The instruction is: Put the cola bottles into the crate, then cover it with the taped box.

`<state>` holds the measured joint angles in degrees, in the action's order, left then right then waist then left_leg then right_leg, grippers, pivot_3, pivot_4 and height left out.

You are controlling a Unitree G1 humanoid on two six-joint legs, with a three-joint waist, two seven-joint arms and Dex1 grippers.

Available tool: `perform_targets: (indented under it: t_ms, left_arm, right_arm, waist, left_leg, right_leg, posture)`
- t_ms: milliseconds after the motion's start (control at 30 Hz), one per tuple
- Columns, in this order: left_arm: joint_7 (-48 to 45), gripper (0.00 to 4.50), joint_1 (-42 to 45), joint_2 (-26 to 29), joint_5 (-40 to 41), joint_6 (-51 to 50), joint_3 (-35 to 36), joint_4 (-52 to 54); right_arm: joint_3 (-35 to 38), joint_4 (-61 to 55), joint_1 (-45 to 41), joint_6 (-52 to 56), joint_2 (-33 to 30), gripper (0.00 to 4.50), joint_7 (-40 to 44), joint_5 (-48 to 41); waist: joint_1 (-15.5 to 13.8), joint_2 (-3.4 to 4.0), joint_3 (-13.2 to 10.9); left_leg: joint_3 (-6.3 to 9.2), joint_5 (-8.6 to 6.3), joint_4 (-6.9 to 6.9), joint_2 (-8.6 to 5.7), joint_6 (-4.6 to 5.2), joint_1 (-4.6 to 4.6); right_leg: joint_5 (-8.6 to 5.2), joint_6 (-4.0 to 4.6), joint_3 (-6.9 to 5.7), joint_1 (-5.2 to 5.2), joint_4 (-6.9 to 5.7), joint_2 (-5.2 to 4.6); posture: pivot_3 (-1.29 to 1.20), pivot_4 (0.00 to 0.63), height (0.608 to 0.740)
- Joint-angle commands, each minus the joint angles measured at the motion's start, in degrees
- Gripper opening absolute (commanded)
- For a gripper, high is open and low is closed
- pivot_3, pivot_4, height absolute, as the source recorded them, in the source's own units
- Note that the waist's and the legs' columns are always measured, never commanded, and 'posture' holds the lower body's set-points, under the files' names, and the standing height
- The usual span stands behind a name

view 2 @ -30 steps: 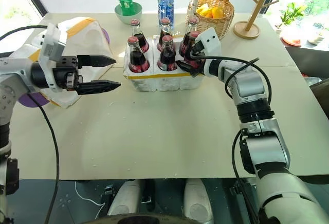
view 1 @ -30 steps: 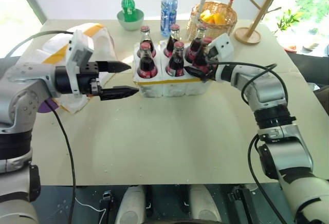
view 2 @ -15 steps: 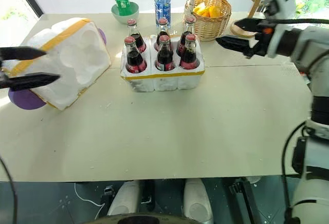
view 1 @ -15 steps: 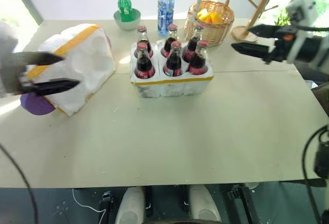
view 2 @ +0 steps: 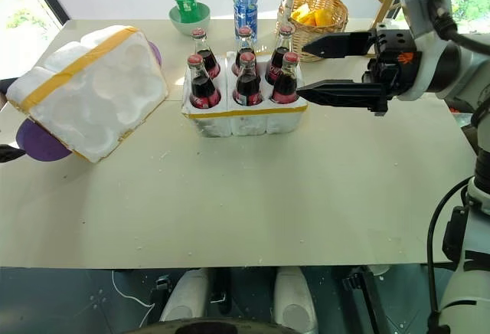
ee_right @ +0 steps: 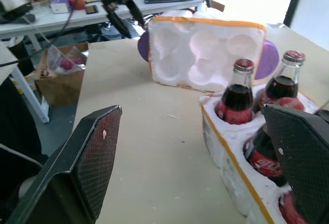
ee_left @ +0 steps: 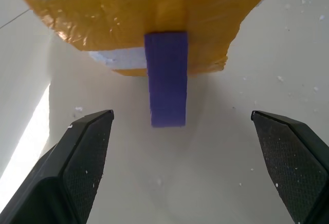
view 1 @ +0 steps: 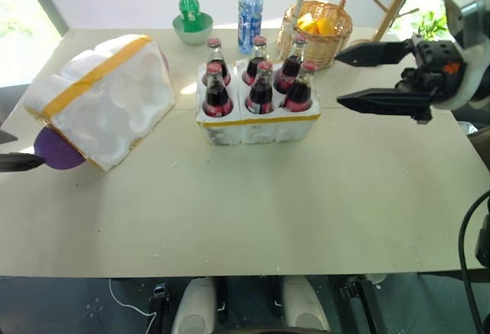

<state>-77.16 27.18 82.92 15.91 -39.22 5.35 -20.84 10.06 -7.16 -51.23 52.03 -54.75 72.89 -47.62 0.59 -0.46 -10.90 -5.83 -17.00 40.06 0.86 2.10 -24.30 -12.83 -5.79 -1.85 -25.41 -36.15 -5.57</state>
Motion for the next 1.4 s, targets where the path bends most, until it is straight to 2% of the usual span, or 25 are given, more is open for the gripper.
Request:
perform_targets:
  t_ms: [33,167,300,400,567,600,633,767,867,967,1033,1267,1400]
  left_arm:
    - [-2.9,4.50,10.2,-3.8,-8.1,4.1,-9.6,-7.4]
    - [-4.2,4.50,21.2,-10.0,-15.5,8.2,-17.1,-17.6]
    - [-5.1,4.50,27.1,-14.0,-20.1,11.2,-20.5,-25.4]
    - [-5.2,3.62,29.4,-16.2,-22.5,14.0,-21.6,-29.4]
    - [-6.6,0.98,31.8,-17.3,-24.5,15.2,-21.2,-32.2]
    - [-6.7,0.53,32.0,-17.4,-24.8,15.3,-21.1,-32.4]
    - [-6.8,0.29,32.1,-17.1,-25.0,15.9,-20.8,-32.3]
    - [-4.0,0.29,32.3,-16.5,-24.7,20.8,-18.2,-30.7]
    - [2.7,0.29,33.1,-17.3,-23.7,24.4,-15.2,-28.3]
    - [21.3,0.29,33.5,-20.2,-26.8,35.8,-12.4,-21.8]
    - [30.5,0.29,34.0,-22.1,-29.6,42.8,-12.2,-17.7]
    - [45.3,0.29,38.1,-28.9,-39.1,52.3,-15.9,-9.8]
    - [50.5,0.29,42.1,-35.4,-43.0,49.5,-17.3,-8.0]
  right_arm:
    - [2.2,-2.3,-1.0,-0.1,-0.5,4.45,-1.3,-1.9]
    - [2.9,-3.7,0.6,0.0,-1.1,4.45,-2.8,-2.5]
    - [3.8,-4.7,1.7,0.4,-1.4,4.45,-4.5,-3.3]
    - [4.7,-5.9,3.0,0.8,-1.8,4.50,-5.9,-4.2]
    - [5.7,-7.1,4.4,1.5,-2.4,4.50,-7.4,-5.4]
    - [5.8,-7.1,4.5,1.5,-2.6,4.50,-7.5,-5.6]
    - [5.9,-7.0,4.7,1.8,-2.9,4.50,-7.9,-5.6]
    - [6.3,-5.3,6.0,3.1,-5.4,4.50,-8.2,-5.2]
    - [7.5,-4.8,7.9,2.1,-7.0,4.50,-8.7,-4.2]
    - [9.3,-3.6,10.0,1.8,-8.4,4.50,-9.7,-3.4]
    - [10.4,-3.4,10.9,2.3,-8.6,4.50,-10.5,-3.9]
    - [13.0,-5.2,13.6,3.3,-8.3,4.50,-12.6,-5.6]
    - [15.1,-6.2,15.5,4.0,-7.8,4.50,-14.7,-7.0]
  waist:
    - [-0.1,0.00,0.0]
    - [0.0,-0.09,0.0]
    - [0.0,-0.12,0.0]
    - [-0.2,-0.13,0.0]
    - [-0.2,-0.13,0.0]
    - [-0.1,-0.13,0.0]
    - [-0.1,-0.13,0.0]
    - [-0.1,-0.14,0.0]
    - [-0.1,-0.19,0.0]
    - [-0.7,-0.23,0.0]
    - [-0.9,-0.25,0.0]
    - [-1.3,-0.25,0.0]
    - [-1.3,-0.25,0.0]
  left_leg:
    - [-0.02,0.03,0.01,-0.02,-0.03,0.01]
    - [-0.02,0.14,0.04,-0.07,-0.21,-0.05]
    - [-0.03,0.08,0.07,-0.02,-0.11,-0.07]
    - [0.00,0.03,0.08,0.04,-0.01,-0.04]
    - [0.01,0.01,0.13,0.03,0.03,-0.03]
    - [0.02,0.01,0.13,0.03,0.03,-0.03]
    - [0.03,0.01,0.13,0.03,0.03,-0.03]
    - [0.08,0.01,0.12,0.04,0.03,-0.04]
    - [0.21,0.00,0.13,0.05,0.03,-0.07]
    - [0.28,0.00,0.14,0.03,0.03,-0.10]
    - [0.29,0.01,0.16,0.02,0.03,-0.10]
    - [0.07,0.08,0.17,-0.01,-0.09,-0.09]
    - [0.01,0.09,0.18,-0.01,-0.10,-0.09]
  right_leg:
    - [0.01,-0.01,-0.01,0.00,-0.05,0.02]
    - [0.01,-0.02,-0.02,-0.02,-0.04,0.13]
    - [0.00,-0.03,-0.01,-0.03,-0.01,0.10]
    - [0.00,-0.04,-0.01,-0.01,-0.04,0.06]
    - [0.00,-0.04,-0.01,0.00,-0.08,0.01]
    - [0.00,-0.04,-0.01,0.00,-0.08,0.00]
    - [0.00,-0.04,-0.01,0.00,-0.08,0.00]
    - [0.00,-0.04,-0.02,-0.01,-0.09,0.00]
    - [0.00,-0.04,-0.03,-0.02,-0.07,-0.01]
    - [0.01,-0.05,-0.04,-0.01,-0.06,-0.04]
    - [0.04,-0.09,-0.03,-0.01,-0.06,-0.07]
    - [0.06,-0.11,-0.01,0.00,-0.05,-0.05]
    - [0.06,-0.12,-0.01,0.01,-0.06,-0.01]
  posture:
    - [0.00,0.150,0.740]
    - [0.00,0.150,0.740]
    - [0.00,0.150,0.740]
    - [0.00,0.150,0.740]
    - [0.00,0.150,0.740]
    - [0.00,0.150,0.740]
    - [0.00,0.150,0.740]
    - [0.00,0.150,0.740]
    - [0.00,0.150,0.740]
    - [0.00,0.150,0.740]
    - [0.00,0.150,0.740]
    - [0.00,0.150,0.740]
    - [0.00,0.150,0.740]
